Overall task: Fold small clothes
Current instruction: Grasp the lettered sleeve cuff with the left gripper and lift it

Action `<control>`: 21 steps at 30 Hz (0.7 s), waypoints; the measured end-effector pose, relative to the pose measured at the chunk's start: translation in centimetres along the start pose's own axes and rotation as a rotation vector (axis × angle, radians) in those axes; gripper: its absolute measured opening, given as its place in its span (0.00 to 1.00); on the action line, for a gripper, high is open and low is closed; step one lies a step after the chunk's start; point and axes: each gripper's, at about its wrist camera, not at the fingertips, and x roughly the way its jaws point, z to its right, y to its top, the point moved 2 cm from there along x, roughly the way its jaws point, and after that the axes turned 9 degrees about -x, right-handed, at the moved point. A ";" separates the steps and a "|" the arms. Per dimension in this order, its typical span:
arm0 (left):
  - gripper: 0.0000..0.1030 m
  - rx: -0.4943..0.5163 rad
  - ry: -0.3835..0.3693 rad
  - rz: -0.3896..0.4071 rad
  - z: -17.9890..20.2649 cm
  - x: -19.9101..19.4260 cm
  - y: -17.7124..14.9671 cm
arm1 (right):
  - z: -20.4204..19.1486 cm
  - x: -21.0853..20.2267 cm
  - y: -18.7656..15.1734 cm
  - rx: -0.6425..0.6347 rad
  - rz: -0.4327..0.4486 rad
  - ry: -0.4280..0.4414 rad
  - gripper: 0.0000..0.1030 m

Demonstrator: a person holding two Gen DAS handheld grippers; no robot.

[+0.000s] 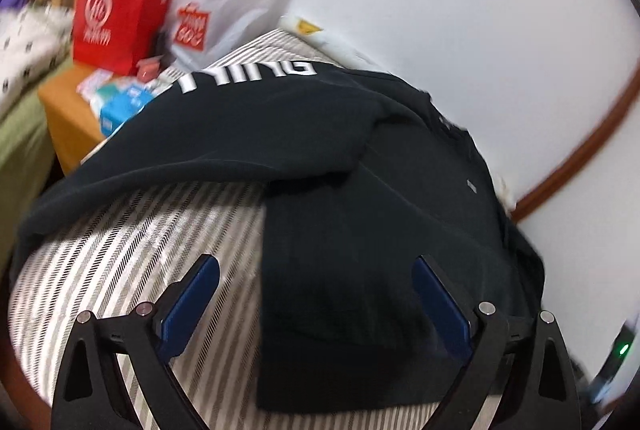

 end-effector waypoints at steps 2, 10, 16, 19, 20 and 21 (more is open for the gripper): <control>0.93 -0.047 -0.011 0.013 -0.9 0.7 0.8 | -0.5 0.9 0.1 -0.018 -0.017 -0.008 0.99; 0.93 -0.201 -0.068 0.003 -2.8 3.5 4.0 | -0.2 3.4 1.3 -0.023 -0.060 -0.020 0.99; 0.48 -0.249 0.066 0.033 -3.1 5.0 6.6 | 1.3 5.3 2.0 0.003 -0.089 -0.024 0.99; 0.14 -0.190 0.145 0.031 -2.2 5.6 8.8 | 2.3 5.7 1.9 0.019 -0.105 -0.020 0.99; 0.12 -0.172 0.156 0.049 -1.7 5.5 9.3 | 2.6 5.9 1.9 0.023 -0.107 -0.019 0.99; 0.10 -0.140 0.174 0.082 -0.7 5.0 10.0 | 2.9 6.1 2.0 0.024 -0.107 -0.019 0.99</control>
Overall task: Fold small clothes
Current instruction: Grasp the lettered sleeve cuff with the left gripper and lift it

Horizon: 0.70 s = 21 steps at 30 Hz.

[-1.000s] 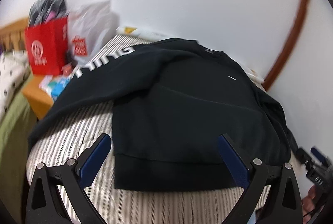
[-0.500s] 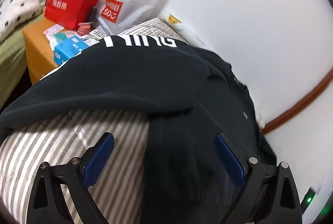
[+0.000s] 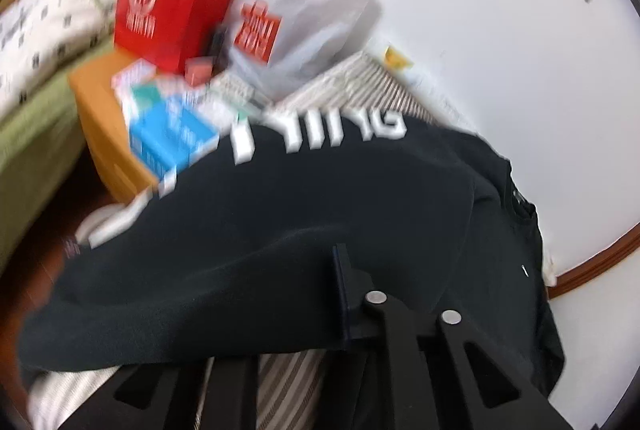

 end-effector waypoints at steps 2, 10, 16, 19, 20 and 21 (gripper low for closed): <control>0.08 0.059 0.003 0.049 1.8 -0.9 0.9 | 0.7 0.4 0.2 0.002 0.001 0.000 0.99; 0.06 0.384 -0.068 0.172 15.0 -2.4 1.5 | 3.9 1.8 0.9 0.052 0.009 0.008 0.99; 0.06 0.589 -0.160 0.094 24.8 0.7 -3.5 | 5.8 2.2 0.8 0.088 0.014 0.004 0.99; 0.06 0.680 -0.174 0.037 27.8 3.0 -7.2 | 6.6 2.3 0.3 0.101 0.008 -0.002 0.99; 0.06 0.701 -0.172 0.021 28.3 3.7 -8.4 | 6.8 2.5 0.3 0.103 0.006 -0.005 0.99; 0.06 0.724 -0.167 0.000 28.8 4.5 -9.6 | 7.2 2.6 0.0 0.107 -0.001 -0.011 0.99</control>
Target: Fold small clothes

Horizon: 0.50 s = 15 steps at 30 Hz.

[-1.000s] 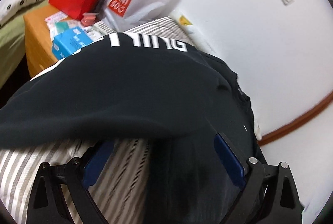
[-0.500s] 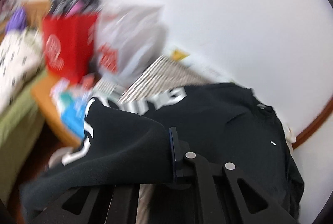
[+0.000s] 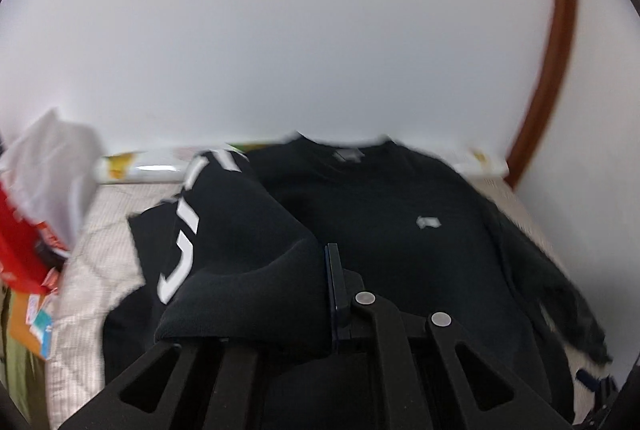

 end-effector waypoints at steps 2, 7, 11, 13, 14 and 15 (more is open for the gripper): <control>0.06 0.037 0.000 -0.045 1.9 1.9 -1.4 | 0.6 0.1 -0.3 0.005 -0.008 -0.013 0.99; 0.07 0.098 0.012 -0.141 3.8 4.6 -4.7 | 1.8 0.4 -1.1 0.012 -0.028 -0.038 0.99; 0.18 0.093 -0.003 -0.164 3.8 4.1 -5.6 | 2.6 0.7 -2.1 0.030 -0.049 -0.035 0.99; 0.26 0.071 -0.016 -0.166 3.2 3.0 -5.8 | 2.7 0.5 -2.6 0.030 -0.045 -0.033 0.99; 0.37 0.061 -0.022 -0.164 2.8 2.3 -6.0 | 2.7 0.2 -2.8 0.024 -0.040 -0.036 0.99; 0.50 0.054 -0.025 -0.160 2.4 1.8 -6.1 | 2.7 0.1 -2.9 0.019 -0.037 -0.039 0.99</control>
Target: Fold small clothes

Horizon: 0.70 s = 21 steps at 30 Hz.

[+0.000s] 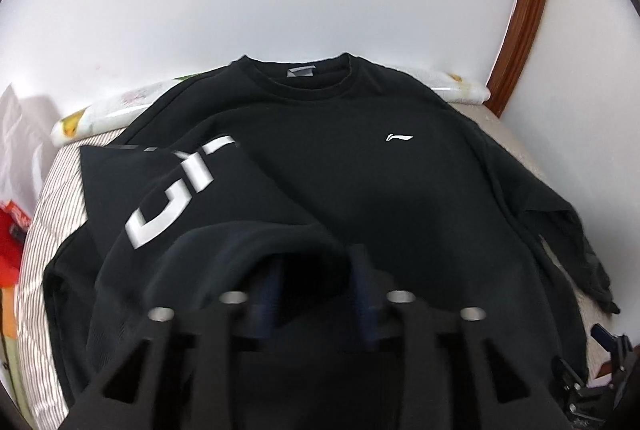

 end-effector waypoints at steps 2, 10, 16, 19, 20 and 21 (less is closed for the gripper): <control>0.64 -0.012 -0.018 0.025 -1.2 -2.1 -1.2 | 0.0 -0.5 -0.3 -0.013 0.012 -0.004 0.99; 0.64 -0.077 0.100 0.047 -8.6 -8.8 -7.8 | 0.5 -2.1 -3.0 0.004 0.023 0.066 0.95; 0.64 -0.168 0.201 0.002 -15.1 -11.5 -14.7 | -0.2 -2.4 -5.3 -0.016 0.019 0.103 0.66; 0.63 -0.221 0.184 -0.025 -16.8 -12.0 -17.6 | -0.7 -2.4 -6.2 -0.031 0.018 0.134 0.50; 0.63 -0.237 0.169 -0.034 -17.3 -12.2 -18.6 | -1.0 -2.5 -6.4 -0.037 0.022 0.143 0.47; 0.63 -0.247 0.157 -0.042 -17.5 -12.4 -19.2 | -1.2 -2.5 -6.5 -0.039 0.029 0.142 0.46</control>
